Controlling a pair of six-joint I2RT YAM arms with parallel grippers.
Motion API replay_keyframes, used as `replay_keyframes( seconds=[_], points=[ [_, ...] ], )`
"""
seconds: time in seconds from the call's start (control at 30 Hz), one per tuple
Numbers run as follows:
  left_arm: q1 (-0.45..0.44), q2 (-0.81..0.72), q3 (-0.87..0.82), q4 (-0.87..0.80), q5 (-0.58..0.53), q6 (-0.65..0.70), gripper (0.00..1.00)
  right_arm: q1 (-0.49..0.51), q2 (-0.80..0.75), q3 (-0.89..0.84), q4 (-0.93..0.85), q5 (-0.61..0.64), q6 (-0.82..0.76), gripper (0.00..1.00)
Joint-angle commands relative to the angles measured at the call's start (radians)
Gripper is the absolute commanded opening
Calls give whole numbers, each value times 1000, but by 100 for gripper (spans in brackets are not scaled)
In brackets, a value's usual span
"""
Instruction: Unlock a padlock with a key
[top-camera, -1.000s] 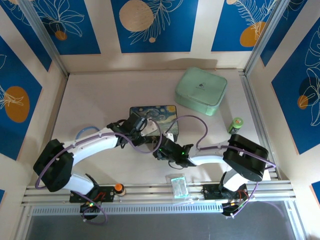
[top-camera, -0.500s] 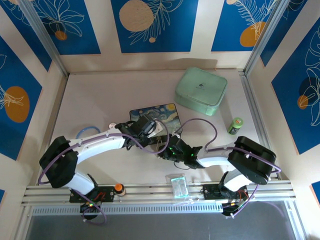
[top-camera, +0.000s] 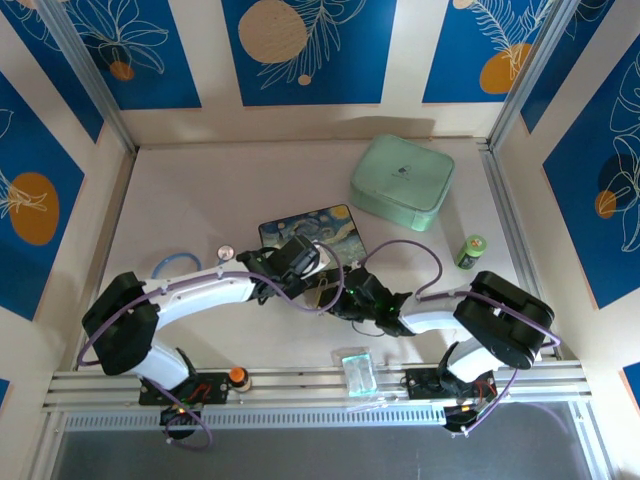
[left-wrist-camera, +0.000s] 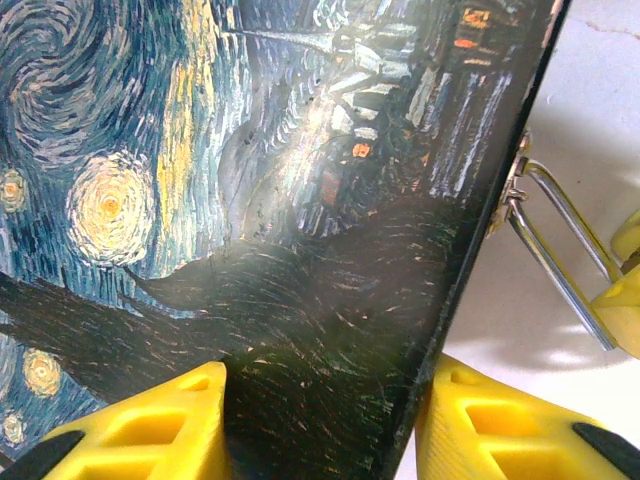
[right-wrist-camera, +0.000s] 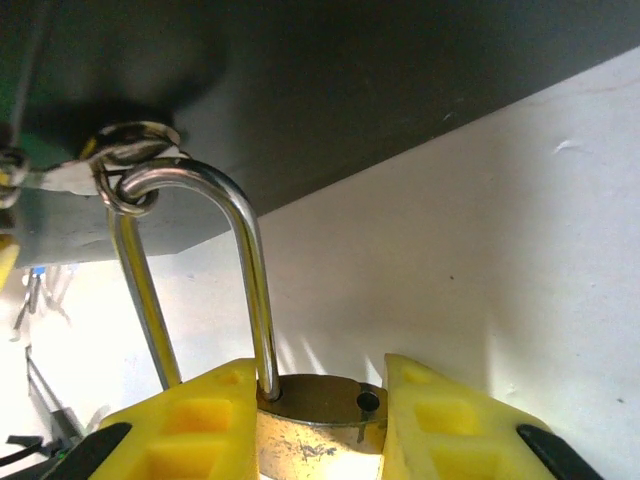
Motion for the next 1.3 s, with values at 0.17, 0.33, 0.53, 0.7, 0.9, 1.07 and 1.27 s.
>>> replay_keyframes(
  seconds=[0.17,0.33,0.53,0.7,0.9,1.07,1.27],
  points=[
    [-47,56,-66,-190,195,10,34,-77,13,-46,27,26,84,23],
    [-59,87,-57,-212,170,22,34,-85,-3,-44,52,27,108,22],
    [-73,92,-44,-218,157,20,34,-97,-11,-64,86,57,168,22],
    [-77,98,-44,-218,144,31,33,-110,3,-85,142,65,226,22],
    [-78,104,-41,-223,148,36,33,-98,4,-88,175,115,297,23],
    [-78,107,-35,-228,152,49,32,-81,42,-56,189,159,314,22],
    [-81,119,-17,-237,145,41,32,-63,86,-50,197,210,327,18]
  ],
)
